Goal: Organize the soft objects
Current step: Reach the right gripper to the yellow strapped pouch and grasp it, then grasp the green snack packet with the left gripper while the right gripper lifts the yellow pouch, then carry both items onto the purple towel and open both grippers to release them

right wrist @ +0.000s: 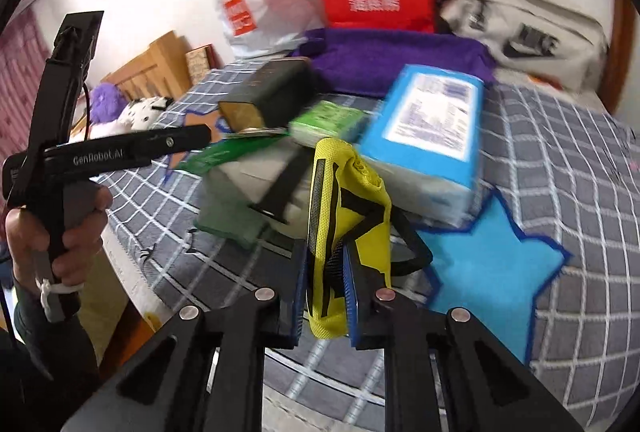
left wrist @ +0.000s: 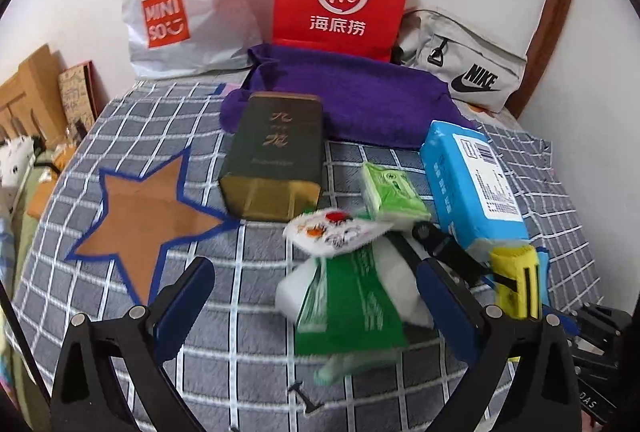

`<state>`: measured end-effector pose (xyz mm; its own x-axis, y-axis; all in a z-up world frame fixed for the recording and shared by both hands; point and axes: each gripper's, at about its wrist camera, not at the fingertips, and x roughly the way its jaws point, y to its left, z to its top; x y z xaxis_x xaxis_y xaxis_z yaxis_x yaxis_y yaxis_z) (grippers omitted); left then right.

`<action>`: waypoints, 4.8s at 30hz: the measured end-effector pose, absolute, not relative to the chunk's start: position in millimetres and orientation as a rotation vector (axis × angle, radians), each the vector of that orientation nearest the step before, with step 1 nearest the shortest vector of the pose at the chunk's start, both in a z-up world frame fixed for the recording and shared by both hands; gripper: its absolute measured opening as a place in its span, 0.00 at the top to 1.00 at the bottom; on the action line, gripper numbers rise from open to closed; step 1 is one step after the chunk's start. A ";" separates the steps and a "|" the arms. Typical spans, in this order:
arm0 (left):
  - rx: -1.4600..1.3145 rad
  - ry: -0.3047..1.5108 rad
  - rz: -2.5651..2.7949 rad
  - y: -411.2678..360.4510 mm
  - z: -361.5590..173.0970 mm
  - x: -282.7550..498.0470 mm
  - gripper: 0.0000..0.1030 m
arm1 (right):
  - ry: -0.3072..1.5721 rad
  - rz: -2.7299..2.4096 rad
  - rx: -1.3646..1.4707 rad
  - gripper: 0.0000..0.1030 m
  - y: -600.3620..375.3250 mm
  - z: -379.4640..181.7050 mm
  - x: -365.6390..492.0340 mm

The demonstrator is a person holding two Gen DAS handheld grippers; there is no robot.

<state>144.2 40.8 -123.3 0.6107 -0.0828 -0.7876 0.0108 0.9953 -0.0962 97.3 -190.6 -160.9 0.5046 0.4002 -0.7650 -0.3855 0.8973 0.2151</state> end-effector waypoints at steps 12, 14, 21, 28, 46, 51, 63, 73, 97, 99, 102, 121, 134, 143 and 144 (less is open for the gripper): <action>-0.005 1.006 -0.056 21.7 -148.0 191.3 0.02 | 0.974 0.435 0.058 0.73 -211.4 -180.5 116.0; -0.001 1.030 -0.059 20.7 -154.7 197.5 0.02 | 0.985 0.435 0.050 0.70 -210.6 -184.0 119.3; -0.046 1.059 -0.092 27.7 -161.2 199.3 0.47 | 0.968 0.461 0.031 0.75 -208.0 -185.7 118.5; -0.082 1.021 -0.132 33.5 -155.9 187.0 0.65 | 0.953 0.463 0.017 0.77 -208.0 -182.4 113.9; -0.061 1.035 -0.042 56.5 -158.0 167.0 0.74 | 0.957 0.433 -0.002 0.77 -206.3 -181.8 102.9; -0.050 1.008 0.012 73.8 -160.8 158.3 0.39 | 0.961 0.425 -0.004 0.74 -204.9 -185.7 102.7; -0.154 1.027 -0.044 90.8 -173.3 157.5 0.89 | 0.953 0.368 -0.067 0.79 -196.1 -183.0 100.5; -0.167 0.999 -0.027 99.5 -160.7 144.3 0.90 | 0.936 0.383 0.009 0.85 -210.3 -166.2 96.0; -0.176 0.889 -0.050 85.4 -81.8 174.1 0.90 | 0.787 0.454 0.064 0.86 -213.3 -77.6 139.0; -0.176 0.887 -0.056 83.1 -78.7 183.5 0.90 | 0.772 0.461 0.060 0.86 -211.9 -73.2 148.7; -0.173 0.894 -0.050 81.3 -75.3 199.1 0.90 | 0.771 0.453 0.054 0.86 -208.5 -69.0 168.2; -0.133 0.910 -0.042 77.5 -63.3 307.5 0.90 | 0.774 0.405 0.032 0.86 -201.5 -69.6 290.1; -0.140 0.983 -0.056 72.5 -85.0 385.8 0.90 | 0.802 0.401 0.002 0.86 -196.1 -82.7 372.8; -0.105 1.017 -0.074 64.1 -101.1 430.2 0.90 | 0.856 0.394 -0.029 0.86 -186.7 -109.3 415.8; -0.101 1.021 -0.078 63.4 -104.4 436.2 0.90 | 0.862 0.393 -0.030 0.86 -186.6 -113.1 418.0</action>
